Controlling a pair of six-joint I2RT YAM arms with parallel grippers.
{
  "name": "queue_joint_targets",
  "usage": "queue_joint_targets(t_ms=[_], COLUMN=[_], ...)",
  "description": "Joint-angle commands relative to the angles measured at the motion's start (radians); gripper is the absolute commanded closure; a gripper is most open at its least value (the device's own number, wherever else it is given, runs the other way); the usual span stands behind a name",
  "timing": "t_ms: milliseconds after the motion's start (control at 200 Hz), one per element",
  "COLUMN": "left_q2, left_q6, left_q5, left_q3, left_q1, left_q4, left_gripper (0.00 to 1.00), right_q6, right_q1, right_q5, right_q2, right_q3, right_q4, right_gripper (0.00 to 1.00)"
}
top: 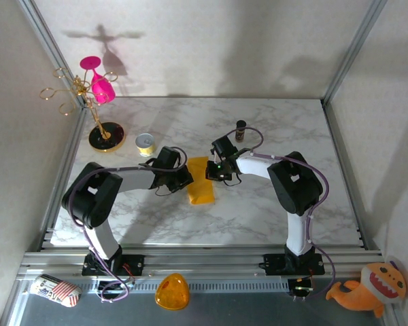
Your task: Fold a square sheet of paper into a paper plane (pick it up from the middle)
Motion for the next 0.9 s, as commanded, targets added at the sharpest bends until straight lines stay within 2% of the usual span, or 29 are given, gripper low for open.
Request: queue_joint_targets(t_ms=[0,95,200,270,310,361,446,686,896], left_q2=[0.004,-0.012,-0.075,-0.131,-0.161,-0.188,-0.193,-0.036,0.007], left_q6=[0.037,0.085,0.116,0.127,0.13,0.114,0.082,0.016,0.044], left_q5=[-0.057,-0.149,-0.185,-0.157,-0.088,-0.003,0.046,0.049,0.044], left_q3=[-0.034,-0.059,-0.074,-0.06,-0.054,-0.042,-0.008,0.023,-0.025], left_q1=[0.001,0.022,0.066,0.073,0.064,0.039,-0.01,-0.065,-0.07], left_q4=[-0.084,-0.187,-0.242,-0.235,-0.19,-0.125,-0.069,-0.016,-0.014], left_gripper=[0.98,1.0,1.0,0.99,0.98,0.96,0.95,0.97,0.98], right_q6=[0.002,0.005,0.006,0.006,0.005,0.004,0.003,0.004,0.004], right_q1=[-0.034,-0.034,-0.034,-0.034,-0.034,-0.034,-0.034,-0.033,-0.031], right_q5=[0.291,0.303,0.308,0.308,0.31,0.308,0.308,0.3,0.295], right_q2=[0.184,0.182,0.181,0.182,0.183,0.182,0.185,0.19,0.197], right_q3=[-0.125,-0.126,-0.126,-0.126,-0.126,-0.124,-0.116,-0.112,-0.098], right_q4=[-0.18,-0.18,-0.179,-0.179,-0.178,-0.18,-0.181,-0.182,-0.185], right_gripper=[0.96,0.96,0.96,0.96,0.96,0.96,0.96,0.96,0.96])
